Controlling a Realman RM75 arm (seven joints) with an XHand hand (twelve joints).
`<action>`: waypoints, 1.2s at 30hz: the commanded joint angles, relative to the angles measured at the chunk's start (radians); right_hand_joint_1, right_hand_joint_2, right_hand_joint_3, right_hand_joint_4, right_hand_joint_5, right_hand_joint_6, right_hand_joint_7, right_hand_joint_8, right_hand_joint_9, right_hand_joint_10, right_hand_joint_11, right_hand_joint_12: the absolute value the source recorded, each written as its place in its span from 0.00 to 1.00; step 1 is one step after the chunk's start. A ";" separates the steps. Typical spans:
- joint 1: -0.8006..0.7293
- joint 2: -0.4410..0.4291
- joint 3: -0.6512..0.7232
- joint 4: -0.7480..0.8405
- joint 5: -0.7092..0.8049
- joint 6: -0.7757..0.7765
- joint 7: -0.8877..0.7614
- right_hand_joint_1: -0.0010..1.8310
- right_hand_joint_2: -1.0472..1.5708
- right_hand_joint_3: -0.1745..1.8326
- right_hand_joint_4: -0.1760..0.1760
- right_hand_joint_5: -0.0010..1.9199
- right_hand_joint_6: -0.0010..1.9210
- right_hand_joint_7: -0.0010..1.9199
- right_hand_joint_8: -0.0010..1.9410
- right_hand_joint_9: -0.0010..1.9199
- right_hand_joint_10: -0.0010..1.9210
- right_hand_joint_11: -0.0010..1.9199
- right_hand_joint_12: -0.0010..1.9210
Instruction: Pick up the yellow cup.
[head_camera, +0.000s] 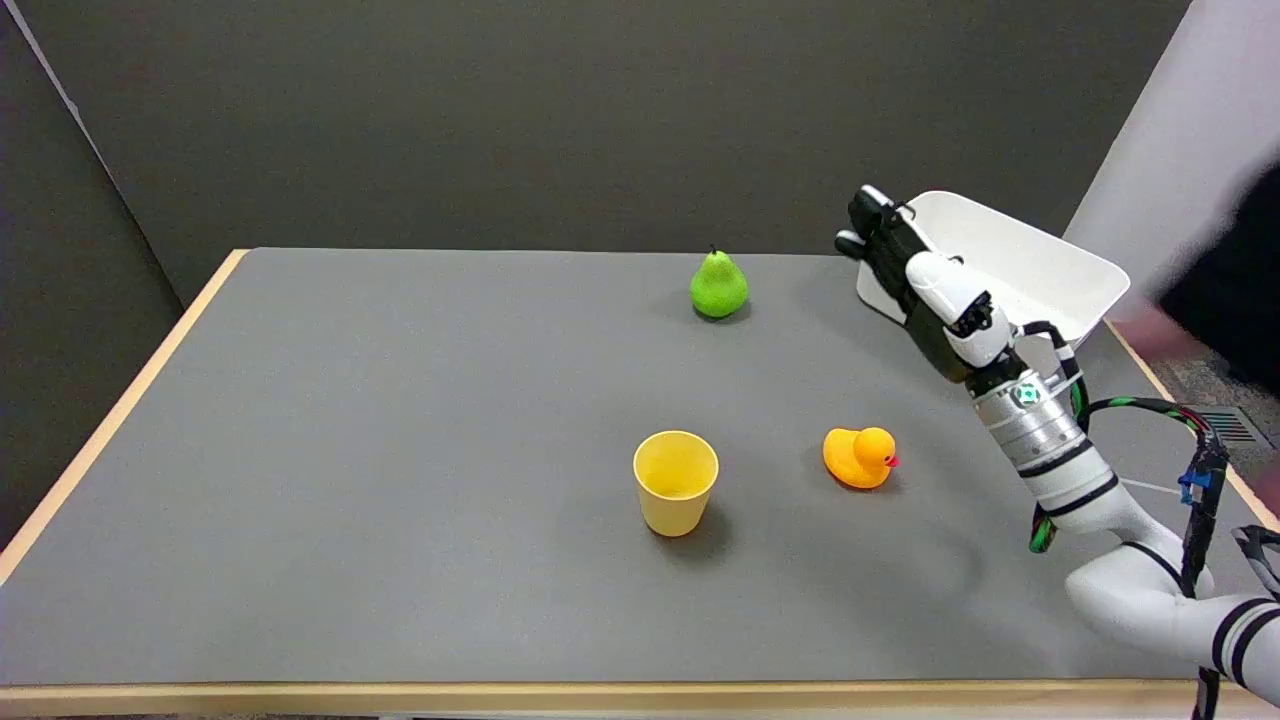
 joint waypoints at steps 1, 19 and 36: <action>-0.055 0.014 -0.010 -0.083 -0.130 0.065 0.287 0.10 0.62 0.50 0.00 0.01 0.09 0.00 0.00 0.00 0.00 0.00 0.28; -0.057 -0.008 -0.011 -0.114 -0.360 0.074 0.400 0.22 0.60 0.54 0.00 0.03 0.03 0.00 0.00 0.00 0.00 0.00 0.27; -0.019 -0.082 -0.016 0.001 -0.544 -0.175 0.409 0.22 0.60 0.55 0.00 0.03 0.07 0.01 0.00 0.01 0.00 0.00 0.22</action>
